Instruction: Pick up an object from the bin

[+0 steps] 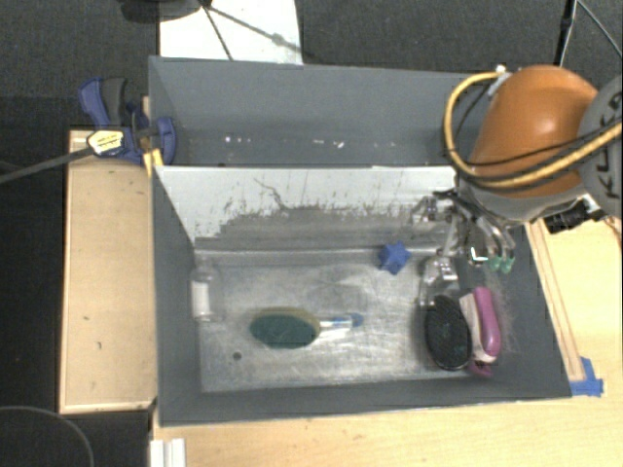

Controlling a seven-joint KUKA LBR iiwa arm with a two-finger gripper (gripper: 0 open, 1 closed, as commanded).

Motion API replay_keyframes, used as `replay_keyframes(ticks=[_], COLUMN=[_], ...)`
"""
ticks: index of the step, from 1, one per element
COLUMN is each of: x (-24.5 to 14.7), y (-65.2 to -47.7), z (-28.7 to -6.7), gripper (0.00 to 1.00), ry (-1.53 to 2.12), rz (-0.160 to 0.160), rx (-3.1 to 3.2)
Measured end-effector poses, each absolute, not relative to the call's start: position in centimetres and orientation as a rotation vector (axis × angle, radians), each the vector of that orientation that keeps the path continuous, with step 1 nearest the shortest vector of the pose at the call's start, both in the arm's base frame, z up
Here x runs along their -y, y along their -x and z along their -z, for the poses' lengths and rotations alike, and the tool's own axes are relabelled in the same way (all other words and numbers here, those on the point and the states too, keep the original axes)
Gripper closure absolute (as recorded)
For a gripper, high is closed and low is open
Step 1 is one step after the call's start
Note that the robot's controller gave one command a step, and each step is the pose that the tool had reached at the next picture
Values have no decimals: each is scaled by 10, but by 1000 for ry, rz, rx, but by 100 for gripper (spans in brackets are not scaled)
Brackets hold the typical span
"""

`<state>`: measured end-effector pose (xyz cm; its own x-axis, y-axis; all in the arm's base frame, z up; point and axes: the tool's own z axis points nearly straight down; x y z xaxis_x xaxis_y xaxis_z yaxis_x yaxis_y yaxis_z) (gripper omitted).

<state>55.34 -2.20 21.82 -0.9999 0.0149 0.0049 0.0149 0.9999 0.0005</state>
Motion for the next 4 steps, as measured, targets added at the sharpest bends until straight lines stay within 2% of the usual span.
replay_keyframes(ticks=[1,2,3,4], x=[-7,-98,-95,-100], y=[-500,-493,-496,-492], z=[-74,-73,-75,-245], gripper=[0,0,100,100], ry=[378,281,291,260], rz=[2,8,8,4], rx=[3123,3142,3150,3139])
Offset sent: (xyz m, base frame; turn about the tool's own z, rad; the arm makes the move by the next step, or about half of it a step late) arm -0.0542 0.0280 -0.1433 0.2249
